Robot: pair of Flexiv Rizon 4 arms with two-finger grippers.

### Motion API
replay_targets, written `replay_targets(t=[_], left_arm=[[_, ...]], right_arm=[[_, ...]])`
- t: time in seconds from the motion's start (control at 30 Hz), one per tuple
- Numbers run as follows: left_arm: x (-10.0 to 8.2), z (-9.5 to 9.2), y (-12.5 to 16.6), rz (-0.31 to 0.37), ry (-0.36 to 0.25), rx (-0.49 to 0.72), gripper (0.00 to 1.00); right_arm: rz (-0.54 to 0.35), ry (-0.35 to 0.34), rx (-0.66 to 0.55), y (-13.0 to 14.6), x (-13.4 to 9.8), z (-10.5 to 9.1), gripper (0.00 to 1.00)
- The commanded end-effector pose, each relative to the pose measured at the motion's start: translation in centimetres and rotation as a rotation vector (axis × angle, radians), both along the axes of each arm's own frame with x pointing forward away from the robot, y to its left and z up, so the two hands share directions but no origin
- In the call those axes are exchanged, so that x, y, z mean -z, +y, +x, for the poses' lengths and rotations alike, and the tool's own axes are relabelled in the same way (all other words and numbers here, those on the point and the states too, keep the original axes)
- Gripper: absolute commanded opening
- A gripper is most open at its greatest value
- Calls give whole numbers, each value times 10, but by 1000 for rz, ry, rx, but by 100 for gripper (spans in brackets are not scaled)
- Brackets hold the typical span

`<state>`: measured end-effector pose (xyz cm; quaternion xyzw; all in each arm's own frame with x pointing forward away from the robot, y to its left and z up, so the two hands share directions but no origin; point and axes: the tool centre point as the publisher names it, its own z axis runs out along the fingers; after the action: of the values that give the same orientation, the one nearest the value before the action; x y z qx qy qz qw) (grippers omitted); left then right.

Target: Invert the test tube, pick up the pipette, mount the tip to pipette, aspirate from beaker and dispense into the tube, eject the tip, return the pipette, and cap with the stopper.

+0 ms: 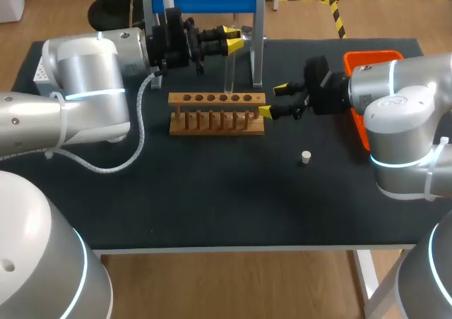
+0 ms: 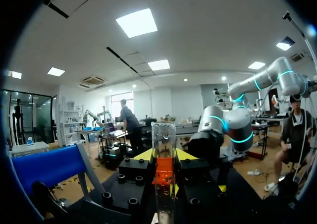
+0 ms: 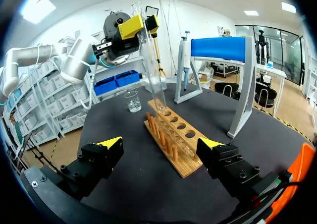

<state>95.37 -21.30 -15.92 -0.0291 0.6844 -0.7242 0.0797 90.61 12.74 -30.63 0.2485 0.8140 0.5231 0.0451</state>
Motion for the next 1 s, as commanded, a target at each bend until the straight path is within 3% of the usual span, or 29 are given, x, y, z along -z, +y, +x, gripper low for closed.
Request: replay_targets(t=[0.03,0.4,0.73,1.0], left_arm=[[0,2,0,3,1,8,0],[0,2,0,3,1,8,0],[0,2,0,3,1,8,0],[0,2,0,3,1,8,0]], right_arm=[[1,-1,1,0,0,0,100],[-5,-4,26,7,4,4,100],[-38,-70,107,36,12,19,100],[-78,-124,101,49,26,24,100]])
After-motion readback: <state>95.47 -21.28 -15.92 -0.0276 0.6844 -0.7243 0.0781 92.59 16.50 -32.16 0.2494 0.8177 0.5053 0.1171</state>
